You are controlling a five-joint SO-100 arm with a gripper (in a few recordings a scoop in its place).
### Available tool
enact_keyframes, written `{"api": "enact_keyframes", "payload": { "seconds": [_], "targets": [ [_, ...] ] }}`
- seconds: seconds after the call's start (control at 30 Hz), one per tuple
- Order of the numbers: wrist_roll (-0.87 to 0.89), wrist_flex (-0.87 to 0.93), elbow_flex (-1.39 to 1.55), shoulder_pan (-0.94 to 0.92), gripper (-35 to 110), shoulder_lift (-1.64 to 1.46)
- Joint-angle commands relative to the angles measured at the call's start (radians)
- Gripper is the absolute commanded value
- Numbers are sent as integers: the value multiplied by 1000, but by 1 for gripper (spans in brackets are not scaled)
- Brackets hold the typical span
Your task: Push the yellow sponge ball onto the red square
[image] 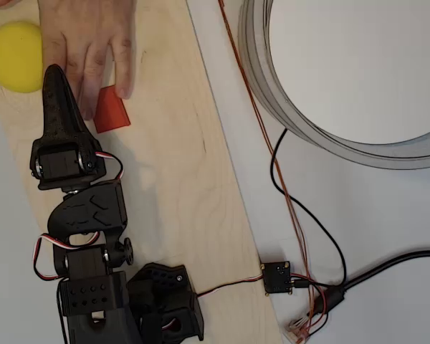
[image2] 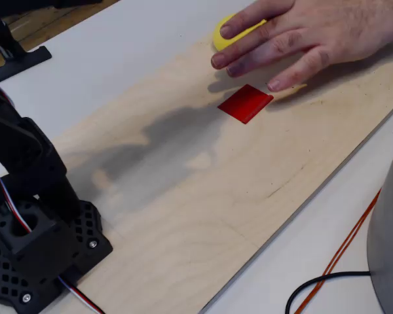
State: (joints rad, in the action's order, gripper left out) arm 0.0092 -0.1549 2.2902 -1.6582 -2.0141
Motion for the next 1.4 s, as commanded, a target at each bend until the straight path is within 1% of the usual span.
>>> {"api": "enact_keyframes", "payload": {
  "seconds": [0.0,0.33,0.7,0.93,1.07,1.23,1.37],
  "targets": [
    [221,-319,634,267,0,-342],
    [229,-319,637,267,0,-336],
    [233,-318,693,261,0,-420],
    [235,-305,667,261,0,-423],
    [258,-238,611,249,0,-426],
    [221,-37,410,230,0,-376],
    [245,-32,364,202,0,-298]
  ]
}}
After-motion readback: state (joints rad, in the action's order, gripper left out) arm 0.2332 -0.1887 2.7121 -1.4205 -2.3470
